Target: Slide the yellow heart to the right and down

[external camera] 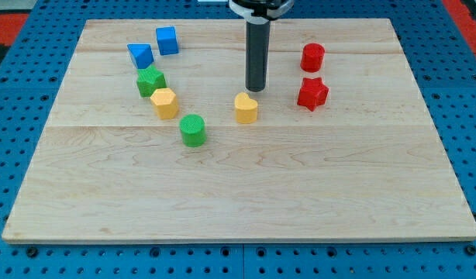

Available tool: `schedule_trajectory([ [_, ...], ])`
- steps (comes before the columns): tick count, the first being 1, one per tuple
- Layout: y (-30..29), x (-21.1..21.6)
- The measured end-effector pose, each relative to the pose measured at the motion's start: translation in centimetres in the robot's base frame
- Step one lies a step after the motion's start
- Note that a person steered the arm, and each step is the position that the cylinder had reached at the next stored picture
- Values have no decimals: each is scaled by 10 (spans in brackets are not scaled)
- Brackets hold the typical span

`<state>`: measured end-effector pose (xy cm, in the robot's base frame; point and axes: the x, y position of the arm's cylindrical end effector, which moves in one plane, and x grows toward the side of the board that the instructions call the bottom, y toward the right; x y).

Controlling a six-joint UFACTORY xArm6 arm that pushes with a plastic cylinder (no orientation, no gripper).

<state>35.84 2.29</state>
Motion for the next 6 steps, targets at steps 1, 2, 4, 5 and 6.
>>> schedule_trajectory([
  [1, -9, 23],
  [2, -35, 32],
  [4, -46, 83],
  [5, 16, 83],
  [6, 49, 84],
])
